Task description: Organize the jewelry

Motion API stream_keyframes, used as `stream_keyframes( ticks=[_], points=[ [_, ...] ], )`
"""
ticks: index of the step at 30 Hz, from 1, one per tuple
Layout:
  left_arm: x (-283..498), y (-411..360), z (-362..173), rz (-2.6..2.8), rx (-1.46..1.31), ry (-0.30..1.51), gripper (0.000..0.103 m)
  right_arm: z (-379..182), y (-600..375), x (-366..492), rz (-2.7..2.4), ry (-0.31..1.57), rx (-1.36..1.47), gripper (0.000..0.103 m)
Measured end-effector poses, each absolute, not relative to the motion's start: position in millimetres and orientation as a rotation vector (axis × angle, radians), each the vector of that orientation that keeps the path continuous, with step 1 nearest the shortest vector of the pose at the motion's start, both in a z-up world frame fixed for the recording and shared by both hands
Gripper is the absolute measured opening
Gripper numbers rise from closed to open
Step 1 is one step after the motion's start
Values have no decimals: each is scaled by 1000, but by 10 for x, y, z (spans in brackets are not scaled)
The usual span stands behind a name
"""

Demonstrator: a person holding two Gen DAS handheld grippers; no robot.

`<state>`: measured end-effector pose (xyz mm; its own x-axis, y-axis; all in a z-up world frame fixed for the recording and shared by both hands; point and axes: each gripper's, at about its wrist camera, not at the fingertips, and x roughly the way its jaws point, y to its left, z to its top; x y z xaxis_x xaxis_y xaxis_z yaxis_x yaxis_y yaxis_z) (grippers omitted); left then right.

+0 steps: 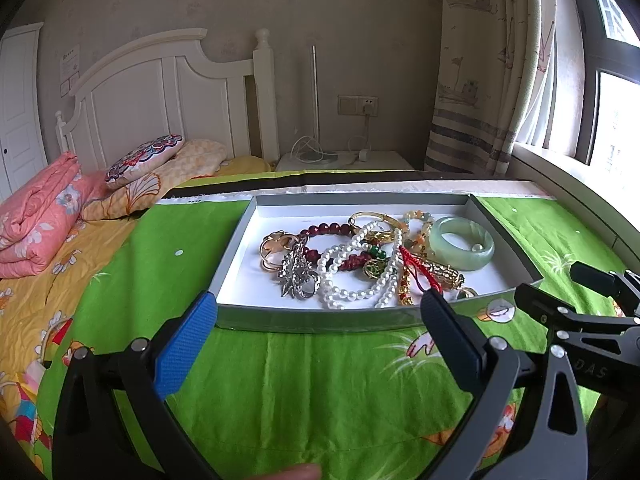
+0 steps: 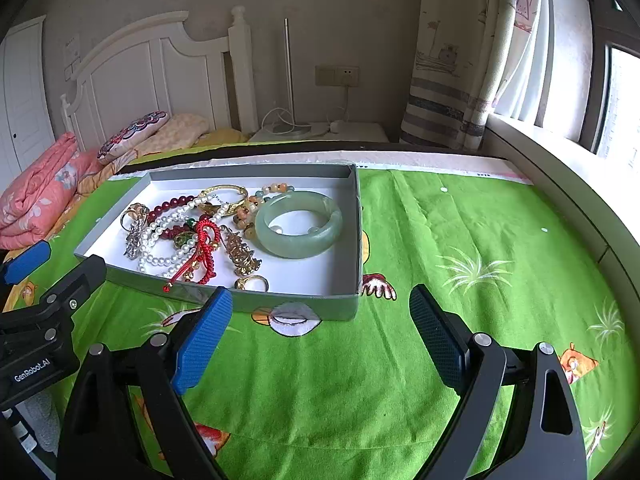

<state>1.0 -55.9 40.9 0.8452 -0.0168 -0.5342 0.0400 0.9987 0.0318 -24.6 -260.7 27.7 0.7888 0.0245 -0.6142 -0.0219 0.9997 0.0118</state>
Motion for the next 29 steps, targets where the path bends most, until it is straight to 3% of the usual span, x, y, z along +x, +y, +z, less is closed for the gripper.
stream_keyframes(
  ticks=[21, 29],
  points=[
    [1, -520, 410, -12, 50, 571, 101, 274, -2578, -226, 41, 678, 7, 87],
    [157, -247, 86, -4, 15, 918, 101, 83, -2305, -257, 105, 865, -74, 87]
  ],
)
